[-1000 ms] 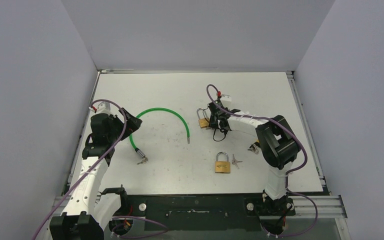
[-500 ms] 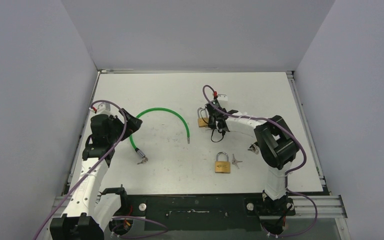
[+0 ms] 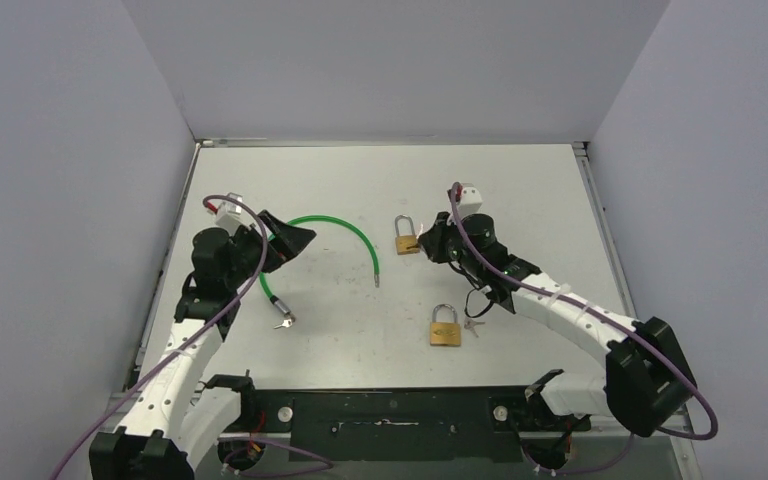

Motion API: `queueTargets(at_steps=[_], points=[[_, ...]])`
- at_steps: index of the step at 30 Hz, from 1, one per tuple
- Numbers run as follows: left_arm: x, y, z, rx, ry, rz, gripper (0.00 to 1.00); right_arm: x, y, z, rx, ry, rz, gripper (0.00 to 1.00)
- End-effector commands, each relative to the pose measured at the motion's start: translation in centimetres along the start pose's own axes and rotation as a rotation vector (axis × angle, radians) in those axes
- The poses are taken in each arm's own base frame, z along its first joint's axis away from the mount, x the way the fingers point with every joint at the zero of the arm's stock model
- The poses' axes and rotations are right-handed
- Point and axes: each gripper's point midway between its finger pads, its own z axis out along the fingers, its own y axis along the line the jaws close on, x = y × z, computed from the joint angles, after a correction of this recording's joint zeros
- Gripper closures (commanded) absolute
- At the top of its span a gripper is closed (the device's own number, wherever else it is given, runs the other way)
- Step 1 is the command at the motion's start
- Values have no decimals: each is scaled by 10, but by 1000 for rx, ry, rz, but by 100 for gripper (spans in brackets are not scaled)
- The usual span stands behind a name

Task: Unlock with the key

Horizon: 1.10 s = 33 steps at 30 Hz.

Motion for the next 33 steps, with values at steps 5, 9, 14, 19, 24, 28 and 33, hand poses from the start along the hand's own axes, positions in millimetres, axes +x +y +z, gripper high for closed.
queueTargets(at_steps=[5,9,14,19,24,28,33], points=[[34,-129,-3,450,32,-32,12,-41,107,-76,-519,-206,-134,100],[69,-152,9,481,127,-30,12,-36,130,-98,-612,-214,-185,100],[91,-169,17,510,163,-39,14,-31,140,-110,-667,-220,-211,100],[100,-173,25,504,192,-44,21,-16,138,-102,-659,-143,-249,100],[104,-162,36,442,199,-34,42,-11,139,-100,-658,-128,-266,100],[107,-162,39,442,213,-37,64,-10,139,-100,-662,-125,-271,100],[114,-161,43,438,253,-35,82,-10,141,-101,-673,-125,-277,100]])
